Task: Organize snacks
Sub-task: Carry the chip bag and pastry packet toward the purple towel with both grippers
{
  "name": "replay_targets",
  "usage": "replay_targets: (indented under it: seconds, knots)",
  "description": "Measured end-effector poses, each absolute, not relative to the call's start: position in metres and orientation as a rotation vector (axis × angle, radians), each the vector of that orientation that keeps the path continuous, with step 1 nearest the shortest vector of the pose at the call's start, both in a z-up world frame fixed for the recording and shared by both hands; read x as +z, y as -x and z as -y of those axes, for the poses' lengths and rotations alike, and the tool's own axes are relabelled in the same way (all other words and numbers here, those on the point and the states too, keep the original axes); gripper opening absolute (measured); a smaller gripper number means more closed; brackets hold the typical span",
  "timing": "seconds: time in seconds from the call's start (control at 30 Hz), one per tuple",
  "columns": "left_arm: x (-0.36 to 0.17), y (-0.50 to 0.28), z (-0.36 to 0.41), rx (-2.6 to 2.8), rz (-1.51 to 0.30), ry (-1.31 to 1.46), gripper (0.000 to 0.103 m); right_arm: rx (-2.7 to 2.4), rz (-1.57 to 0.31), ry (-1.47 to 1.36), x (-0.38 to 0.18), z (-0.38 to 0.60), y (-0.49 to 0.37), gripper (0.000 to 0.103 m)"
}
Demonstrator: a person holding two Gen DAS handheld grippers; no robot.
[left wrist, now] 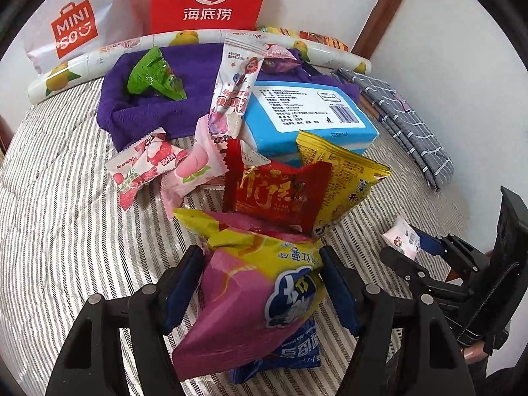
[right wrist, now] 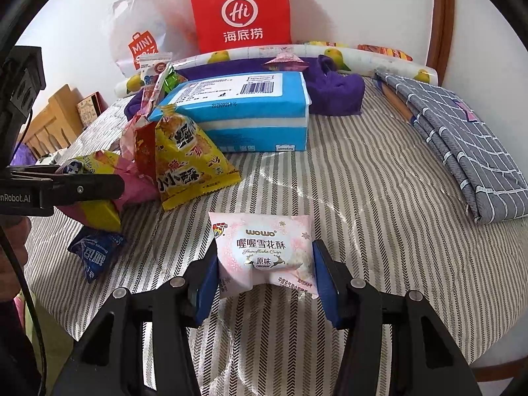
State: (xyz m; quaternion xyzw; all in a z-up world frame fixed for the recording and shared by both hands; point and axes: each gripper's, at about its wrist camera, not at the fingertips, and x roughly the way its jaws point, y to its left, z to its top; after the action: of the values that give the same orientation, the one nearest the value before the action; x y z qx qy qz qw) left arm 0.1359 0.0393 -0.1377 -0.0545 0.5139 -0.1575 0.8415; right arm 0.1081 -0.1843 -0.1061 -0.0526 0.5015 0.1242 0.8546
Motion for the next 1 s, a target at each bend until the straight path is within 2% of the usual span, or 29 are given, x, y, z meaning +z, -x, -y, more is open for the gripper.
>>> replay_targets:
  seconds: [1.0]
  knots:
    - [-0.073, -0.103, -0.063, -0.322, -0.953, 0.226, 0.068, 0.242, -0.988, 0.07, -0.043, 0.192, -0.101, 0.052]
